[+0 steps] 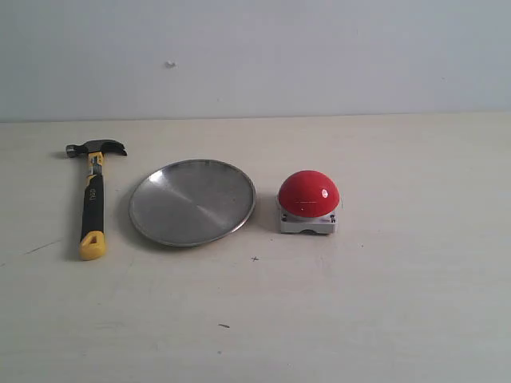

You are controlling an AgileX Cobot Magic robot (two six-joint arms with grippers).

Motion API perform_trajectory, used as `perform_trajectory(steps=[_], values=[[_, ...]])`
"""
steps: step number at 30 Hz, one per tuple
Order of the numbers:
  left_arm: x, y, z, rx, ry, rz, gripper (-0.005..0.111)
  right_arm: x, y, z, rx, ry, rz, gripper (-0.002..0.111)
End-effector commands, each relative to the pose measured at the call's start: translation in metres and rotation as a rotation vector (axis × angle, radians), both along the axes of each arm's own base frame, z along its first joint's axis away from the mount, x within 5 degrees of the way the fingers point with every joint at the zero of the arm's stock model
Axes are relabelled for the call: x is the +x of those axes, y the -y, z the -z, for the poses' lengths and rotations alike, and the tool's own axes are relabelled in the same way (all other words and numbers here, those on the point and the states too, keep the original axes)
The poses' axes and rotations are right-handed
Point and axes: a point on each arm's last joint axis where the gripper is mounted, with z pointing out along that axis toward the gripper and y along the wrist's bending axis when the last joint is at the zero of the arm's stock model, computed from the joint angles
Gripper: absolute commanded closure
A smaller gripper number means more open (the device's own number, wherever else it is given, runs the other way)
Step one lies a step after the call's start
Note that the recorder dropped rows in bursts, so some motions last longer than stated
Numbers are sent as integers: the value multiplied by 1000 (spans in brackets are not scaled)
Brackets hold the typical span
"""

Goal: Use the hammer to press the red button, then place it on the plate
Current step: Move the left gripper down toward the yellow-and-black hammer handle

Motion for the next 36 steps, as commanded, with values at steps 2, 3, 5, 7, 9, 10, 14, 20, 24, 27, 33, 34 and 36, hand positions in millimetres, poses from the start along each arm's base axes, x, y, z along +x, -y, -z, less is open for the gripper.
perform_trajectory(steps=[2,3,5,7,9,10,14,20,24,27,33,34,36], values=[[100,37,6,166,-450,145,107,0,0,1,2,7,5,108],[121,45,10,191,-532,190,107,0,0,1,2,7,5,108],[158,59,17,228,-644,252,107,0,0,1,2,7,5,108],[196,70,32,260,-733,284,107,0,0,1,2,7,5,108],[230,77,47,281,-801,302,107,0,0,1,2,7,5,108],[242,78,52,281,-830,310,107,0,0,1,2,7,5,108],[290,71,73,244,-990,365,107,0,0,1,2,7,5,108],[337,35,101,231,-1293,258,107,0,0,1,2,7,5,108],[358,32,129,312,-1495,223,107,0,0,1,2,7,5,108],[374,41,146,335,-1521,246,107,0,0,1,2,7,5,108],[401,45,174,332,-1516,246,103,0,0,1,2,7,5,108],[404,46,177,313,-1527,241,99,0,0,1,2,7,5,108],[408,46,181,292,-1549,237,88,0,0,1,2,7,5,108]])
